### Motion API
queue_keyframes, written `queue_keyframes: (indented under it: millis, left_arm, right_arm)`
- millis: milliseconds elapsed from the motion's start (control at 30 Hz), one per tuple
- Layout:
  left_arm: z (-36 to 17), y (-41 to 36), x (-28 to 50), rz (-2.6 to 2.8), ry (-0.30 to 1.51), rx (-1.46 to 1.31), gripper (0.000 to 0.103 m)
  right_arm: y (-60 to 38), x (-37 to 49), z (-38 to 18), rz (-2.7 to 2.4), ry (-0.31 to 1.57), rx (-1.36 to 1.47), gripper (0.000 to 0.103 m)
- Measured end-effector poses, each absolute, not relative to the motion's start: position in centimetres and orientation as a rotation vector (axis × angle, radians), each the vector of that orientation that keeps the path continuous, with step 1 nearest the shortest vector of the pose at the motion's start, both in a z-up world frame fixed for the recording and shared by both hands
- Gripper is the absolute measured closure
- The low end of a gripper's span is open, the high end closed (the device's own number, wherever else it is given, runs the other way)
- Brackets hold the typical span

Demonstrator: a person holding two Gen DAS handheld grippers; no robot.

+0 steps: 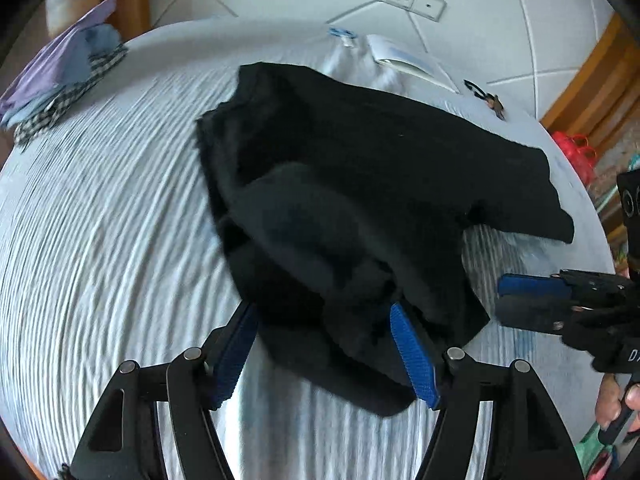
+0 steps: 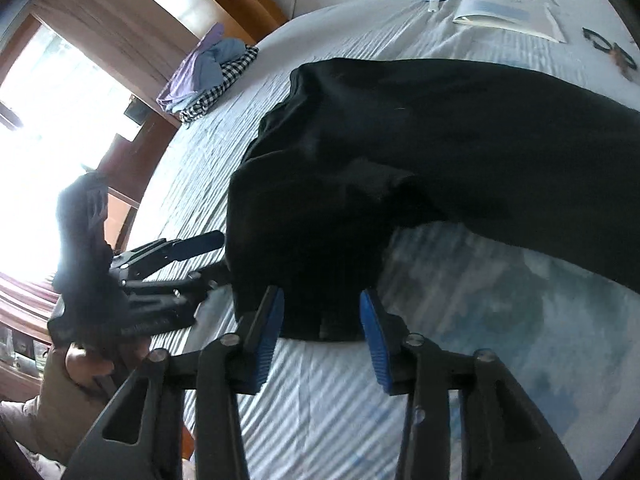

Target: Fold clothes

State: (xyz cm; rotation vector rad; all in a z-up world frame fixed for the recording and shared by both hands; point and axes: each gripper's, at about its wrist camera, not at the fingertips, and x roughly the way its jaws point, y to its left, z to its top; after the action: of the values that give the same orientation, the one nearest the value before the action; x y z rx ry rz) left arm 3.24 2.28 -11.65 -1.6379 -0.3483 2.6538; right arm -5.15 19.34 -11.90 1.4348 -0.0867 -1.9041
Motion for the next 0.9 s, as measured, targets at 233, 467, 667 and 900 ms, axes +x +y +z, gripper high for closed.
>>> queue_keyframes:
  millis: [233,467,667,900]
  left_arm:
    - [-12.4,3.2,1.1,2.646,-0.258,-1.671,0.092]
    - [-7.3,2.2,4.7,2.694,-0.356,-1.574,0.093]
    - [-8.8,2.7,5.2,2.545,-0.488,-1.681,0.069]
    - [-9.7,3.1,5.1,2.575,-0.556,-1.689,0.058]
  right_arm:
    - [16.7,-7.1,-15.1,-1.839,-0.110,1.523,0.083]
    - [18.7,-7.1,-10.3,-1.939,-0.042,1.432,0.100]
    - [21.6,-7.0,-9.2,-1.909,0.024,1.456,0.099]
    - [21.5,-6.6,-11.2,-1.776,-0.021,1.488,0.099]
